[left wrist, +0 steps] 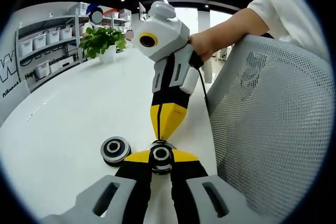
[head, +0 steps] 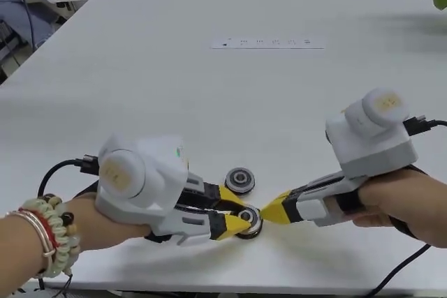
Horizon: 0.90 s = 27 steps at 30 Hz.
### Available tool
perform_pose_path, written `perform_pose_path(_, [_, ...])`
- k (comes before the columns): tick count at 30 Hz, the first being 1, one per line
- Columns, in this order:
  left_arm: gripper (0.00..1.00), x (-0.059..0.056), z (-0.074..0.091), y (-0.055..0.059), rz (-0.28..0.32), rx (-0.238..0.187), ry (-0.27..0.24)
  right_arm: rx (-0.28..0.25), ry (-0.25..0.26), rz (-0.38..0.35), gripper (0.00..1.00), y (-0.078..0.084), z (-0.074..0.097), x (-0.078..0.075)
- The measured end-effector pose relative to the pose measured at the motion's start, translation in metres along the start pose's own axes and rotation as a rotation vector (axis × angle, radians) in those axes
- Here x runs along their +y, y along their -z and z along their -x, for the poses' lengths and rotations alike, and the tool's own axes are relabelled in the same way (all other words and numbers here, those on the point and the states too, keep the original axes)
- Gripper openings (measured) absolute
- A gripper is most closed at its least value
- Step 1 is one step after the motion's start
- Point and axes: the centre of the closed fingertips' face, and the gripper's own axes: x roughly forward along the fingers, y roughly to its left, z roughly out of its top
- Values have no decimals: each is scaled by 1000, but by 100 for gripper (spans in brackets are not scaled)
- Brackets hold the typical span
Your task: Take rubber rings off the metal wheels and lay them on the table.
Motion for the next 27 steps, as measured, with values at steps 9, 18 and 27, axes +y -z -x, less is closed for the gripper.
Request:
perform_pose_path(9, [8,0,0,0,-6,2,2,4,5,7,0,-2,0,0])
perform_pose_path(18, [8,0,0,0,-8,2,2,4,4,12,0,-2,-1,2])
perform_pose_path(27, [8,0,0,-1,-7,1,3,0,-3,8,0,-3,0,3])
